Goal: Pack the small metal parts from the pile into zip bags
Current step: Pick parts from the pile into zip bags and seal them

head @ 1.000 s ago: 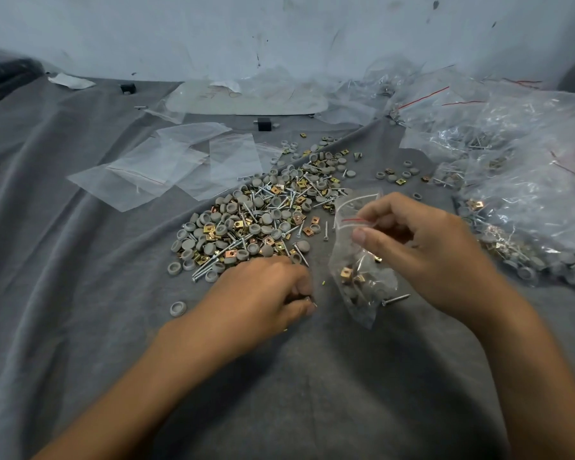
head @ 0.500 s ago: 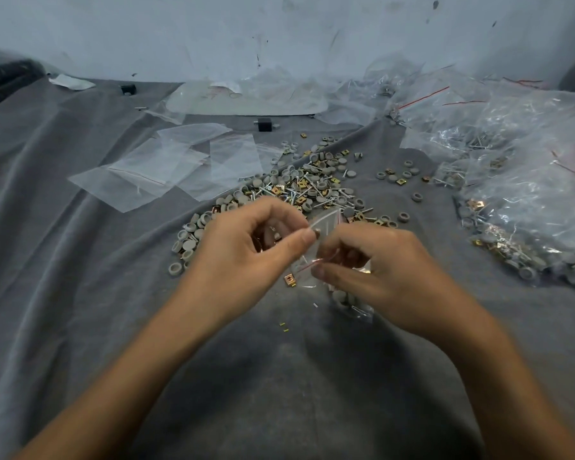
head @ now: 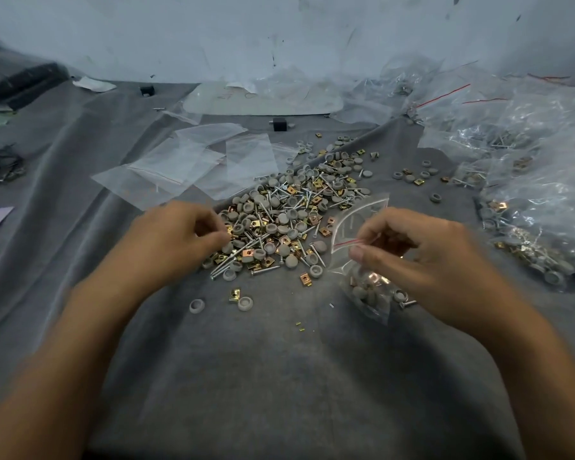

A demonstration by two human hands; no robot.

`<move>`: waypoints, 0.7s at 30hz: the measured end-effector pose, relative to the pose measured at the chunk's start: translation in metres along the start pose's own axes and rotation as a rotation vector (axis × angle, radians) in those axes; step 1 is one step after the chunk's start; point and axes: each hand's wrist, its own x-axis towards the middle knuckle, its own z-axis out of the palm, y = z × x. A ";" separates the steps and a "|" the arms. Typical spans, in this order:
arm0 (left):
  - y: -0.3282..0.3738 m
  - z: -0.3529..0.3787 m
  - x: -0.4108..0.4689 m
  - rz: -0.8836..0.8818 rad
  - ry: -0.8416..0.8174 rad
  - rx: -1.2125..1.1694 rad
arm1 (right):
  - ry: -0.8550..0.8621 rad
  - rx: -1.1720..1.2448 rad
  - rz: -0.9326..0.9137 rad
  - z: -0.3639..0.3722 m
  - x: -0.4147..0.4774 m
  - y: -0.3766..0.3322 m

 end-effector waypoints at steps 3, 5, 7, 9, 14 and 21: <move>0.002 0.006 0.000 -0.018 -0.128 0.160 | 0.000 -0.002 0.002 0.000 0.000 -0.002; 0.003 0.008 -0.001 -0.055 -0.182 0.273 | -0.005 -0.012 0.005 0.000 0.000 -0.002; 0.002 0.009 -0.002 -0.090 -0.201 0.345 | -0.008 -0.024 0.005 -0.001 0.000 -0.003; 0.002 0.009 -0.003 -0.100 -0.211 0.366 | -0.009 -0.029 0.006 -0.001 0.000 -0.003; 0.002 0.004 -0.004 -0.100 -0.286 0.358 | -0.026 -0.030 0.011 -0.001 -0.001 -0.004; 0.004 0.010 -0.006 -0.087 -0.218 0.435 | -0.020 -0.040 0.008 0.000 0.000 -0.004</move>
